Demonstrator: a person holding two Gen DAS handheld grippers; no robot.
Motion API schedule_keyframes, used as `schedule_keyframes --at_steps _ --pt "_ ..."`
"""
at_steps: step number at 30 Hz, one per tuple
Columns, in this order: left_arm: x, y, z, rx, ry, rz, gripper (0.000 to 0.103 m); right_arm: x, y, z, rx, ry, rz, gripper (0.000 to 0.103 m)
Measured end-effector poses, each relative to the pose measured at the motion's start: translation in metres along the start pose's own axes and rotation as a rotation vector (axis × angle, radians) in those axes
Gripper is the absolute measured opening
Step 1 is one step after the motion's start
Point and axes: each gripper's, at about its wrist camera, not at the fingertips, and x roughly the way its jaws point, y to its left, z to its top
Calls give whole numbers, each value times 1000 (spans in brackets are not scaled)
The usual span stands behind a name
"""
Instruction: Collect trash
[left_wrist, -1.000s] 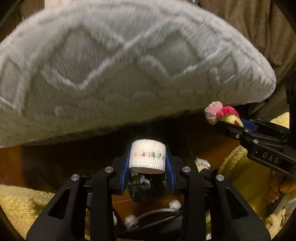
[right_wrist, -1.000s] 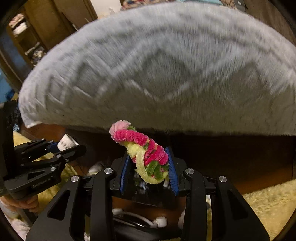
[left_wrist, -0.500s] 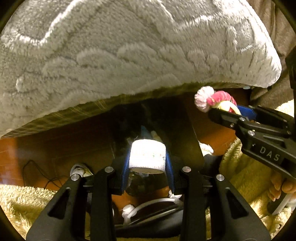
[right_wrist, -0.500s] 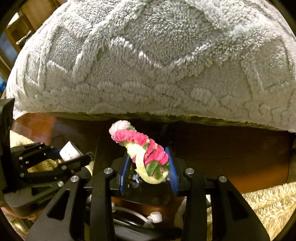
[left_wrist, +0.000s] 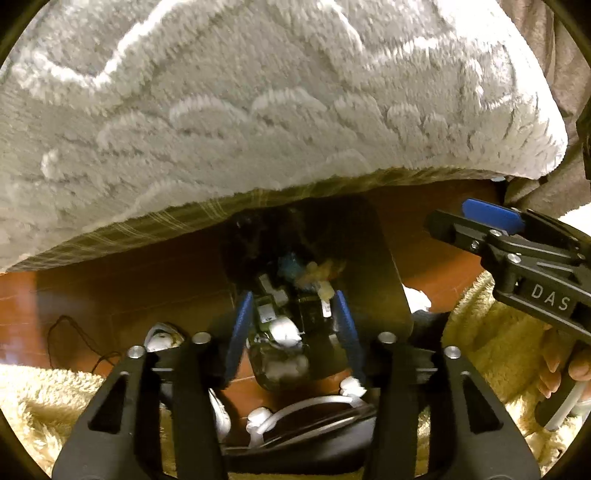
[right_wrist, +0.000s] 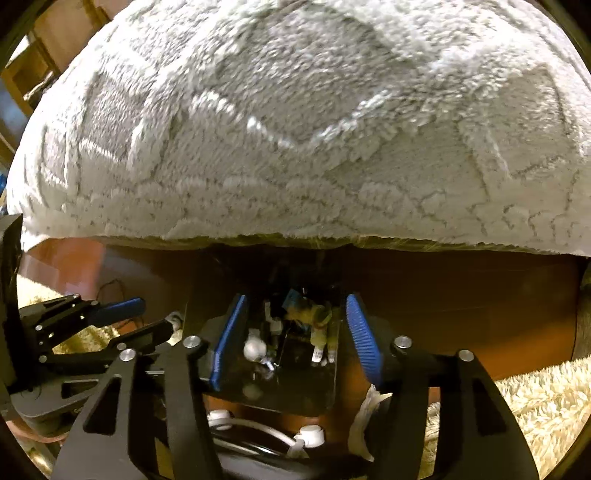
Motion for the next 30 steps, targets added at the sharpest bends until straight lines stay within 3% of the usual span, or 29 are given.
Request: schedule_keyframes --at_steps 2,6,8,15,22,26,30 --pt "-9 0 1 -3 -32 17 64 -5 -2 0 5 -24 -23 77" --pt "-27 -1 2 -1 -98 53 83 -18 -9 2 39 -75 -26 99" --pt "-37 -1 2 1 -128 68 92 -27 -14 3 65 -98 -18 99" --pt "-88 -6 12 6 -243 93 95 -77 -22 11 82 -198 -43 100" --pt "-172 -18 30 21 -453 166 95 -168 -10 22 61 -431 -107 100" --pt "-217 -24 28 26 -562 216 95 -211 -4 18 36 -544 -155 100" --pt "-263 -31 20 24 -687 262 95 -255 -4 16 40 -632 -145 100"
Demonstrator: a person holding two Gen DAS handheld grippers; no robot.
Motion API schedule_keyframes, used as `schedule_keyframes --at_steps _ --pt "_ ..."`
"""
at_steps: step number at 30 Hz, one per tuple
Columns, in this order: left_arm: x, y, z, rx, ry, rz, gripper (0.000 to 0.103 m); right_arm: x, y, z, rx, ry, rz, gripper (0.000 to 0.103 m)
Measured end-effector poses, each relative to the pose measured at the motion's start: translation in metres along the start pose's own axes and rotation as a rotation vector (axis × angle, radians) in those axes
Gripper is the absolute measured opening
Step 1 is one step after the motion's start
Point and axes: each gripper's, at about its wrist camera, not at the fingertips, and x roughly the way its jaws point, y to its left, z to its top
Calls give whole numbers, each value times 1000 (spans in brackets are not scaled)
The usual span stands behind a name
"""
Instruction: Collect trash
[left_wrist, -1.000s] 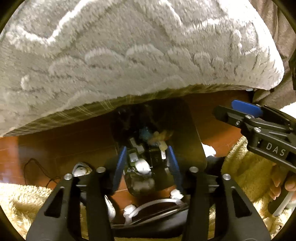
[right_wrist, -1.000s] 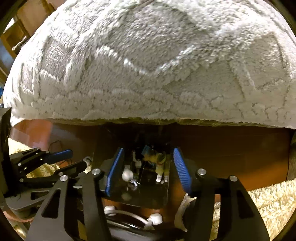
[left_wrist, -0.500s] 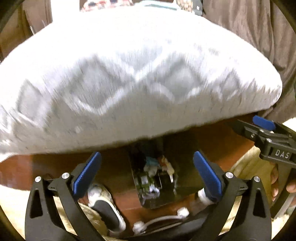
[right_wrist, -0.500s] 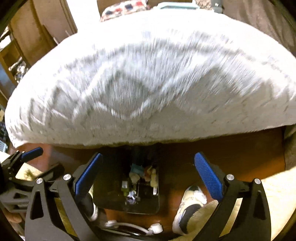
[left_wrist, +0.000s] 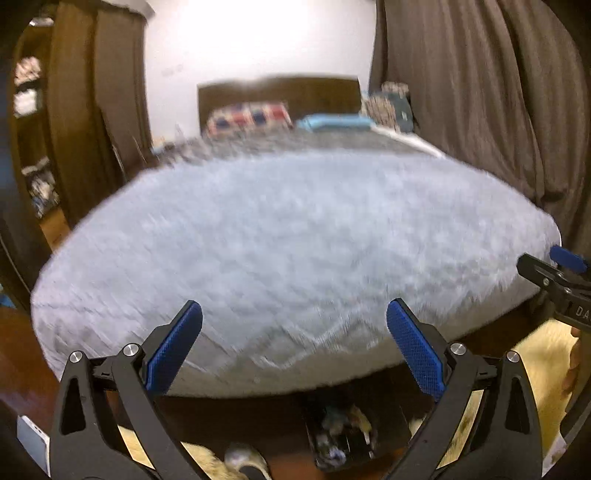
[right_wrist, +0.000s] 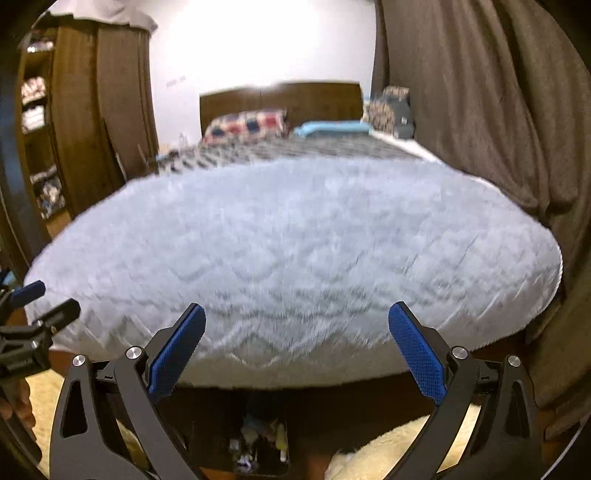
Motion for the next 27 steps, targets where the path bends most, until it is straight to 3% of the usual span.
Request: schedule_keyframes --at_steps 7,11,20,27 --pt "-57 -2 30 -6 -146 34 95 -54 5 21 -15 -165 -38 100" --pt "-76 -5 35 5 -188 56 95 -71 5 24 -20 -197 -64 100" --pt "-97 7 33 -23 -206 95 95 -89 5 28 -12 -242 -94 100" --pt "-99 7 31 -17 -213 84 95 -90 8 29 -19 -248 -105 100"
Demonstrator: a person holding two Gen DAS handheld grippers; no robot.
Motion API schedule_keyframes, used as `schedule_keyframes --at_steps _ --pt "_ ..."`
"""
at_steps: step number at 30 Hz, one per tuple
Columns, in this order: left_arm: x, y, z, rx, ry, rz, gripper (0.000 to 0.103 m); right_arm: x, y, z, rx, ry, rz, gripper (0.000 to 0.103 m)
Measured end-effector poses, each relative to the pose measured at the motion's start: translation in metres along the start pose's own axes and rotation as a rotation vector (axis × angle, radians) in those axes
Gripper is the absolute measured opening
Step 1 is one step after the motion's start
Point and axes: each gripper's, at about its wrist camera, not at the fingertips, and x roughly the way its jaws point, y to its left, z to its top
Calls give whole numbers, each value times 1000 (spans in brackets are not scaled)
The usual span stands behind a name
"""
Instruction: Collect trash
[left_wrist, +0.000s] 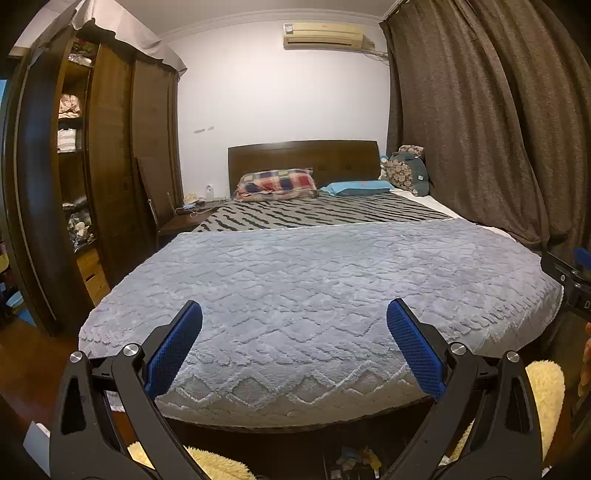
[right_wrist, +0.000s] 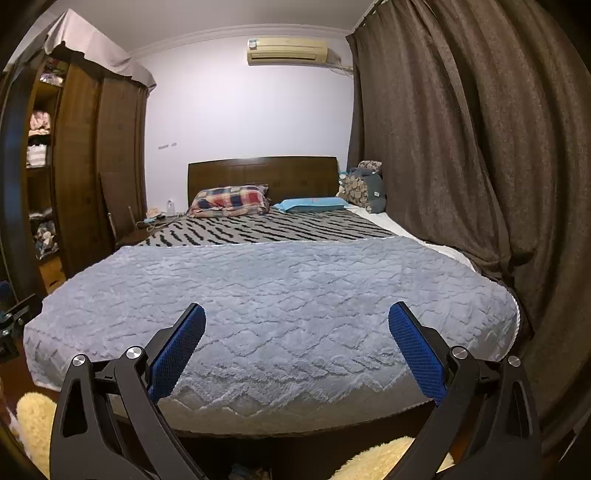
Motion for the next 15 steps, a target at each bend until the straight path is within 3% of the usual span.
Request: schedule_keyframes --at_steps 15 --pt "-1 2 0 -8 -3 -8 95 -2 -5 0 18 -7 -7 100"
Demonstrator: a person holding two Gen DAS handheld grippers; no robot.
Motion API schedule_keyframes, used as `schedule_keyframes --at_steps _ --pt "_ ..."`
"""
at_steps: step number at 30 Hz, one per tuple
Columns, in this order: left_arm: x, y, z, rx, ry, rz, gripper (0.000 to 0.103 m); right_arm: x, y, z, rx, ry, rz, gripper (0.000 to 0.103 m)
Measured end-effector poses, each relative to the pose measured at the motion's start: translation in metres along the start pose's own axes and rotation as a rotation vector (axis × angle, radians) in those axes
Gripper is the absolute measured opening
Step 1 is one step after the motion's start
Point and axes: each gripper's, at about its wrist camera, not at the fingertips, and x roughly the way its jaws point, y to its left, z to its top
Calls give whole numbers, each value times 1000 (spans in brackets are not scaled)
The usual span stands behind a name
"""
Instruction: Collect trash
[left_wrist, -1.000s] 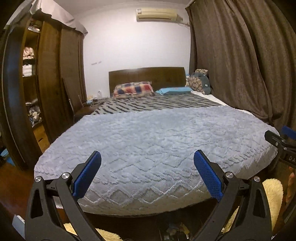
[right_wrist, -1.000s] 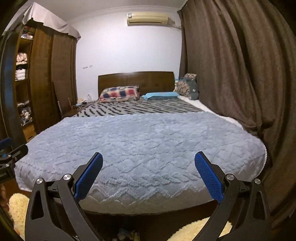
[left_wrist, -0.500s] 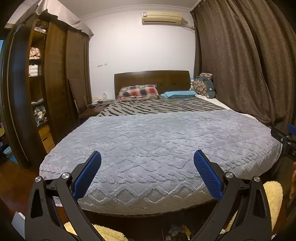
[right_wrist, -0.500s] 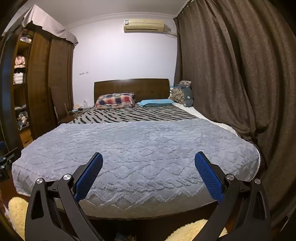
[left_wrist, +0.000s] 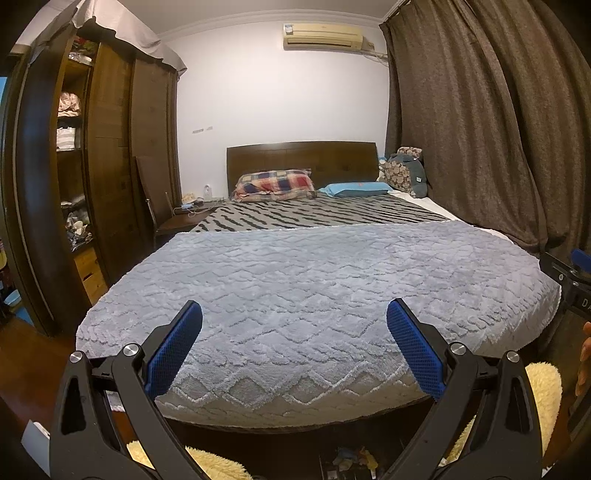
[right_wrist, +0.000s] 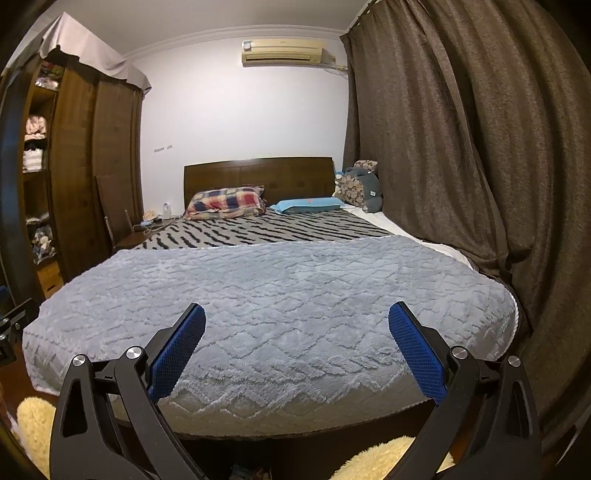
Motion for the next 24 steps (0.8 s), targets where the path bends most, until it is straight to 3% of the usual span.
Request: schedule_keyframes --at_steps 24 --pt "-6 1 1 -2 -20 0 95 0 -1 3 1 -8 -2 100"
